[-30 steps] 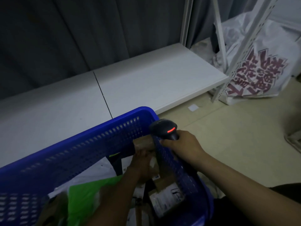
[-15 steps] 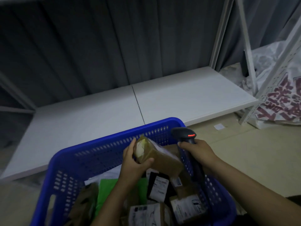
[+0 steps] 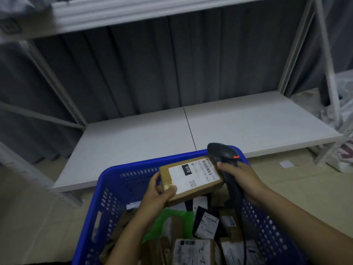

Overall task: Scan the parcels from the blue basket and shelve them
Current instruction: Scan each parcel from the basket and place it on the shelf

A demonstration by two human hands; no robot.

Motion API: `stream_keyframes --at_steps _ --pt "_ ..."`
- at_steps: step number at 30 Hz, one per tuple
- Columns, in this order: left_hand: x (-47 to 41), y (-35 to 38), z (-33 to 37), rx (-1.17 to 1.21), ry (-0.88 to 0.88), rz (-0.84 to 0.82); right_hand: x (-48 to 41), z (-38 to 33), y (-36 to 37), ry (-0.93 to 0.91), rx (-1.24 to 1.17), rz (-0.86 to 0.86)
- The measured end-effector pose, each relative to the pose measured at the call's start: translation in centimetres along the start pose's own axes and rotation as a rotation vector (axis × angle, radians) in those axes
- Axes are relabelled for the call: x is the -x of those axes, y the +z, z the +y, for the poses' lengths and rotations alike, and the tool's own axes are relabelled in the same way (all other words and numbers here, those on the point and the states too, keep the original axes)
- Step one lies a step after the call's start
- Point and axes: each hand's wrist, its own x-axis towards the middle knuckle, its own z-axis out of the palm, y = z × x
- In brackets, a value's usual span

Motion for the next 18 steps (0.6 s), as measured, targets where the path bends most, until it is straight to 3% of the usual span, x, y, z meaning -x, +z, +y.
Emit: stream_keyframes --at_steps 5,8,12,18 --pt "-0.2 -2.6 -0.1 0.157 -0.012 0.231 0.0 -0.4 0.9 -0.055 0.227 -0.114" --pt "-0.4 -5.4 0.6 0.123 0.039 0.333 -0.1 -0.6 1.0 -0.145 0.556 -0.198" --pt "-0.9 -9.2 0.8 -0.011 0.069 0.361 -0.1 -0.5 1.2 -0.258 0.952 -0.277" --pt "-0.7 -11.5 0.4 -0.225 0.064 0.307 -0.1 0.0 1.7 -0.292 1.014 -0.453"
